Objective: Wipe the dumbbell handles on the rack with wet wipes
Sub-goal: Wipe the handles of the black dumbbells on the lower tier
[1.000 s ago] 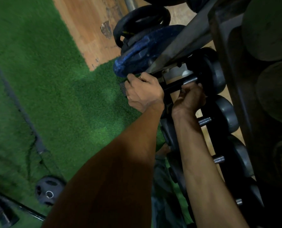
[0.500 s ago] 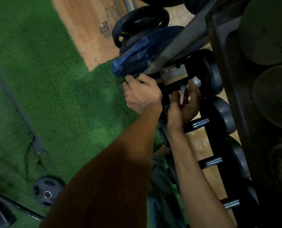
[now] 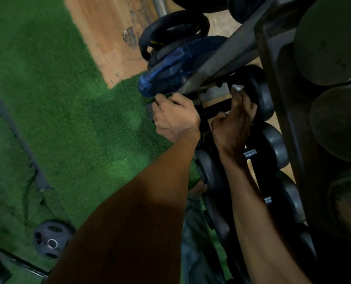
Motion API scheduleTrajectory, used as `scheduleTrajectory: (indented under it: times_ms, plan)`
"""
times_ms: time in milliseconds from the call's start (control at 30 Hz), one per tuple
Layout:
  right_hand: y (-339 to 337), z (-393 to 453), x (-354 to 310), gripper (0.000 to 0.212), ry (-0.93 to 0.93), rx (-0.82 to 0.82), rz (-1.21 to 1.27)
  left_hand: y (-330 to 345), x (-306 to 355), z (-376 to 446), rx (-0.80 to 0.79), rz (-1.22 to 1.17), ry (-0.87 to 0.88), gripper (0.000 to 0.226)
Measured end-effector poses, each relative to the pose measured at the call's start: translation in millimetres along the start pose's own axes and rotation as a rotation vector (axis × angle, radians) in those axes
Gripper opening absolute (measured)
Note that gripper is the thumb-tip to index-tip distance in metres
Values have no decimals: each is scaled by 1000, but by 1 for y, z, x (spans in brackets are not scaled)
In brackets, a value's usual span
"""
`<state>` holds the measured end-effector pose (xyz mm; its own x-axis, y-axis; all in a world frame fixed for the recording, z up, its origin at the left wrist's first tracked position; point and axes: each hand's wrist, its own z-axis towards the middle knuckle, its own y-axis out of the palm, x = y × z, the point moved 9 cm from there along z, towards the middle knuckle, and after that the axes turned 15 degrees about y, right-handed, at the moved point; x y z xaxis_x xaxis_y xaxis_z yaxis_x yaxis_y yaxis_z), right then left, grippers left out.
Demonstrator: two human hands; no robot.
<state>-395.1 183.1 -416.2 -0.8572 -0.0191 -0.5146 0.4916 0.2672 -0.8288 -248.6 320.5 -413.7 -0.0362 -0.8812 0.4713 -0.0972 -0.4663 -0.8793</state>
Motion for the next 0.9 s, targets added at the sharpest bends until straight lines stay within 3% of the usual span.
scheduleTrajectory:
  times_ms: [133, 200, 267, 400, 500, 600, 667, 800, 900]
  plan:
    - [-1, -9, 4, 78, -34, 87, -370, -1, 1, 0, -11, -10, 15, 32]
    - [-1, -13, 9, 80, -59, 92, -438, 0, 0, 0, -10, -12, 18, 32]
    - [-2, -15, 11, 76, -94, 73, -392, 0, 0, 1, -3, -19, 18, 32]
    - [-3, -28, 0, 55, -165, -28, -59, -1, 0, 0, -5, -15, 16, 33]
    - [-5, -18, 3, 56, -103, -48, 68, 0, 1, -1, -13, -18, 13, 32]
    - [-11, -3, 14, 42, -30, 14, 173, -2, 1, 0, 1, -9, 21, 33]
    - [-13, -4, 9, 41, -77, 32, 128, 0, 0, 0, 1, -8, 19, 32]
    - [-10, -6, 3, 48, -112, 85, -205, -2, 1, 0, 7, -10, 22, 31]
    - [0, -5, 10, 58, -71, 17, -269, -2, 2, 0, 19, -8, 28, 32]
